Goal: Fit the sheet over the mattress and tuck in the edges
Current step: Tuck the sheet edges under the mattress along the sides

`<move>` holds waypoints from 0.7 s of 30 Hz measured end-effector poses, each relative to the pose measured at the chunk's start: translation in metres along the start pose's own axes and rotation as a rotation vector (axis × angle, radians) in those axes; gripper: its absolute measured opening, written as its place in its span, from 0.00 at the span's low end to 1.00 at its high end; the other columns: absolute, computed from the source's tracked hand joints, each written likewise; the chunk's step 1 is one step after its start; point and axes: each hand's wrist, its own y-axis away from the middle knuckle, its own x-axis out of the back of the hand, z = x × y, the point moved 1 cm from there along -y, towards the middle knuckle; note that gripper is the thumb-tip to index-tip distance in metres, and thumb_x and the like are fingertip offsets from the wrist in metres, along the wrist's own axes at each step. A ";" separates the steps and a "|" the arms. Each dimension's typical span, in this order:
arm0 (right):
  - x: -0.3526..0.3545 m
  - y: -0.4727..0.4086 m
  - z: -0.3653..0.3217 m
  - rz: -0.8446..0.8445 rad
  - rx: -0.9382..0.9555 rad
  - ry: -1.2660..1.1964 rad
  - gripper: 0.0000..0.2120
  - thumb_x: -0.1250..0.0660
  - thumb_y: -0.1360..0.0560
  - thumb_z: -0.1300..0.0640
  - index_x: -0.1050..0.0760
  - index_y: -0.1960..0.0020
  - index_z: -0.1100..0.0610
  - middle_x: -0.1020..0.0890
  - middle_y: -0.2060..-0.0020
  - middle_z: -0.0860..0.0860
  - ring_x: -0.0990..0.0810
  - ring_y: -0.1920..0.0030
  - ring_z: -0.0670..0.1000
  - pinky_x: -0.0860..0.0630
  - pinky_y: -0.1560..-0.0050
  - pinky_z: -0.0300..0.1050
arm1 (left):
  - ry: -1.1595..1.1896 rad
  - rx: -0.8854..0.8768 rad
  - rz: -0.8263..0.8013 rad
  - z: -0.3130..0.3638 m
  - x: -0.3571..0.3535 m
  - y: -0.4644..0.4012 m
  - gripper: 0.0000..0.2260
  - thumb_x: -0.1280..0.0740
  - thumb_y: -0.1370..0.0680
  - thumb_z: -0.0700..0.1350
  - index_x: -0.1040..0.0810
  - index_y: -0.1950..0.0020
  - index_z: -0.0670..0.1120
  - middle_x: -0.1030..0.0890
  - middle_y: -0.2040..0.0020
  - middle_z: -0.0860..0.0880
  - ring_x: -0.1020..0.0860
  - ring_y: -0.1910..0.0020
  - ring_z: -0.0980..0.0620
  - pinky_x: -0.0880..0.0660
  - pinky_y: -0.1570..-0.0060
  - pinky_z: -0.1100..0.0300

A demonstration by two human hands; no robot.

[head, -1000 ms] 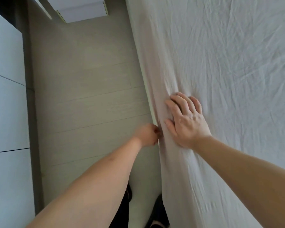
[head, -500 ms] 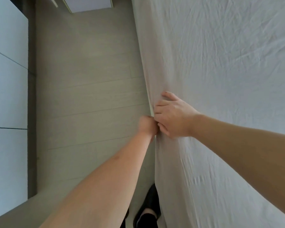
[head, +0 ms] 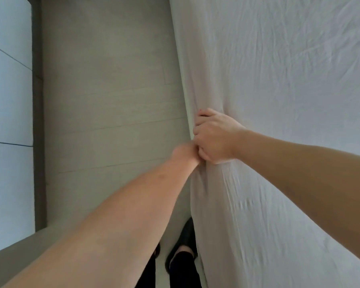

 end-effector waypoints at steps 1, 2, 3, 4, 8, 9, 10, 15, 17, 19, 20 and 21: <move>-0.002 0.001 -0.002 0.049 -0.026 -0.007 0.18 0.44 0.28 0.49 0.18 0.61 0.54 0.18 0.63 0.51 0.22 0.52 0.58 0.32 0.32 0.55 | -0.126 0.081 0.069 -0.003 0.013 0.004 0.15 0.42 0.15 0.43 0.22 0.33 0.41 0.21 0.33 0.42 0.23 0.33 0.41 0.23 0.43 0.58; -0.003 0.003 -0.004 0.079 -0.069 -0.015 0.16 0.43 0.28 0.49 0.18 0.57 0.55 0.18 0.59 0.53 0.22 0.48 0.59 0.34 0.30 0.57 | -0.187 0.088 0.173 -0.010 0.022 0.001 0.16 0.42 0.16 0.46 0.21 0.34 0.45 0.20 0.34 0.44 0.22 0.34 0.42 0.25 0.39 0.52; -0.002 0.006 -0.010 0.108 -0.115 -0.019 0.15 0.42 0.27 0.50 0.19 0.54 0.56 0.18 0.53 0.54 0.23 0.43 0.61 0.36 0.28 0.58 | -0.226 0.110 0.198 -0.019 0.024 0.001 0.16 0.43 0.17 0.47 0.21 0.35 0.45 0.20 0.35 0.44 0.22 0.34 0.42 0.26 0.37 0.50; 0.000 0.009 -0.014 0.130 -0.174 -0.023 0.15 0.41 0.26 0.51 0.20 0.50 0.57 0.19 0.48 0.56 0.25 0.39 0.61 0.39 0.26 0.59 | -0.223 0.105 0.188 -0.025 0.025 0.006 0.17 0.44 0.17 0.48 0.21 0.35 0.44 0.20 0.35 0.42 0.22 0.35 0.41 0.26 0.37 0.50; 0.001 0.026 -0.045 0.106 -0.329 -0.067 0.19 0.40 0.23 0.50 0.22 0.38 0.59 0.24 0.33 0.57 0.34 0.26 0.61 0.45 0.24 0.65 | 0.178 0.156 0.191 -0.042 -0.001 0.040 0.14 0.37 0.18 0.51 0.20 0.49 0.41 0.17 0.48 0.37 0.19 0.44 0.37 0.25 0.53 0.54; 0.000 0.033 -0.057 0.088 -0.333 -0.080 0.20 0.40 0.23 0.48 0.22 0.36 0.58 0.25 0.32 0.56 0.35 0.25 0.60 0.47 0.23 0.66 | 0.291 0.160 0.159 -0.047 -0.017 0.047 0.11 0.34 0.20 0.49 0.20 0.49 0.41 0.18 0.49 0.38 0.18 0.45 0.38 0.24 0.53 0.54; -0.003 0.039 -0.068 0.073 -0.332 -0.095 0.21 0.41 0.22 0.47 0.22 0.36 0.56 0.25 0.31 0.54 0.36 0.24 0.59 0.49 0.23 0.66 | 0.412 0.185 0.121 -0.052 -0.032 0.052 0.11 0.32 0.21 0.47 0.21 0.44 0.41 0.18 0.46 0.41 0.19 0.42 0.40 0.22 0.48 0.52; -0.014 0.061 -0.111 0.220 -0.479 -0.229 0.22 0.40 0.26 0.48 0.22 0.36 0.53 0.26 0.30 0.50 0.37 0.23 0.55 0.51 0.21 0.61 | 0.896 0.225 -0.045 -0.065 -0.095 0.074 0.39 0.32 0.25 0.43 0.47 0.17 0.46 0.32 0.23 0.48 0.27 0.34 0.46 0.28 0.39 0.50; -0.019 0.068 -0.125 0.340 -0.552 -0.292 0.23 0.38 0.27 0.51 0.23 0.34 0.55 0.25 0.31 0.50 0.36 0.23 0.55 0.48 0.21 0.60 | 1.057 0.196 -0.089 -0.075 -0.117 0.072 0.38 0.32 0.26 0.42 0.44 0.19 0.49 0.29 0.25 0.50 0.25 0.39 0.48 0.26 0.41 0.49; -0.023 0.069 -0.131 0.416 -0.595 -0.315 0.23 0.36 0.28 0.52 0.23 0.34 0.56 0.24 0.32 0.50 0.35 0.24 0.55 0.46 0.22 0.60 | 1.143 0.148 -0.137 -0.080 -0.130 0.065 0.25 0.31 0.28 0.38 0.29 0.32 0.48 0.19 0.38 0.47 0.22 0.44 0.46 0.23 0.46 0.49; -0.024 0.068 -0.133 0.439 -0.604 -0.307 0.23 0.36 0.28 0.52 0.23 0.34 0.57 0.24 0.33 0.50 0.34 0.24 0.55 0.46 0.22 0.59 | 1.108 0.107 -0.136 -0.081 -0.135 0.063 0.20 0.30 0.30 0.39 0.24 0.38 0.46 0.17 0.46 0.47 0.20 0.48 0.46 0.22 0.51 0.51; -0.025 0.067 -0.133 0.452 -0.605 -0.294 0.23 0.36 0.28 0.52 0.23 0.34 0.57 0.23 0.33 0.50 0.34 0.24 0.55 0.45 0.22 0.59 | 1.086 0.090 -0.125 -0.083 -0.137 0.062 0.17 0.29 0.32 0.41 0.20 0.43 0.45 0.16 0.51 0.47 0.21 0.52 0.47 0.25 0.54 0.53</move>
